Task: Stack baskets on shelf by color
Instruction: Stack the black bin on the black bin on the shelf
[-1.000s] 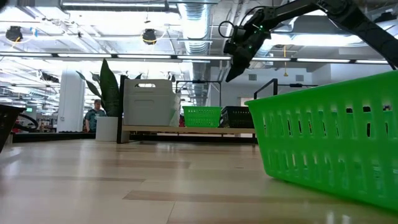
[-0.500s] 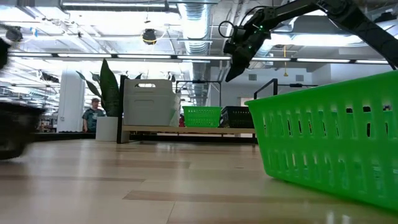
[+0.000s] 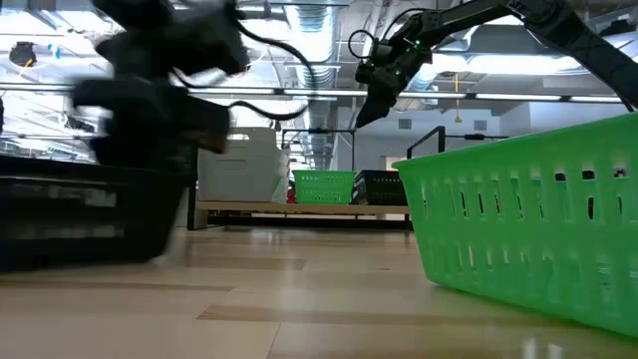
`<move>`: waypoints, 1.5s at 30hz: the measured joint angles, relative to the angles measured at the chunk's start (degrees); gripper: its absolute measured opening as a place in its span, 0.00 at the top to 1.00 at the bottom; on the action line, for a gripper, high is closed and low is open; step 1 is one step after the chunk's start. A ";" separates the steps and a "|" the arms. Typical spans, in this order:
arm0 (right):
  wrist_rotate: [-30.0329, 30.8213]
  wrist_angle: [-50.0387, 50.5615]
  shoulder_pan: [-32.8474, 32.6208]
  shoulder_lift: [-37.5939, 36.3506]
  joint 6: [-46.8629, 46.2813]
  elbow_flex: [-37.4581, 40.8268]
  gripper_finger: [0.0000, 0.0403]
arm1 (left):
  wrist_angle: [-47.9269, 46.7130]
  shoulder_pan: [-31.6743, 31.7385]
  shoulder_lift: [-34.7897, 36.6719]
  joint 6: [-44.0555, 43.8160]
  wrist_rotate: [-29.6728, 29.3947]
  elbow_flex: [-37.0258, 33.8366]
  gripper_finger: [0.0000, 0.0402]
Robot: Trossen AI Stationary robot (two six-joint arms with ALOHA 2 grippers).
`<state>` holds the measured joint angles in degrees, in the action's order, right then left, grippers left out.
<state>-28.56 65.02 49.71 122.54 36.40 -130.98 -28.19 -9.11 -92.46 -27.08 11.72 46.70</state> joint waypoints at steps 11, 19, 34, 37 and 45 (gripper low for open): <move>0.00 0.98 -0.59 0.00 -0.20 0.00 0.49 | 11.92 20.93 -0.51 15.30 -0.48 1.66 0.52; 0.02 3.11 -0.61 0.00 -3.90 0.00 0.49 | 27.13 28.51 -0.51 11.83 3.04 6.56 0.52; 0.00 12.45 -9.12 0.02 -21.10 0.00 0.49 | -20.76 29.69 12.15 18.23 -2.85 38.00 0.52; 0.24 12.48 -13.22 0.02 -26.86 0.00 0.49 | -26.33 29.29 16.05 16.86 -9.83 41.90 0.52; 19.96 11.94 -29.59 0.66 -42.35 0.11 0.49 | -28.77 28.99 27.57 8.84 -21.34 43.28 0.52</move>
<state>-8.59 76.96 20.12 123.20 -5.95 -130.87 -56.95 19.88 -64.88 -18.24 -9.61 89.97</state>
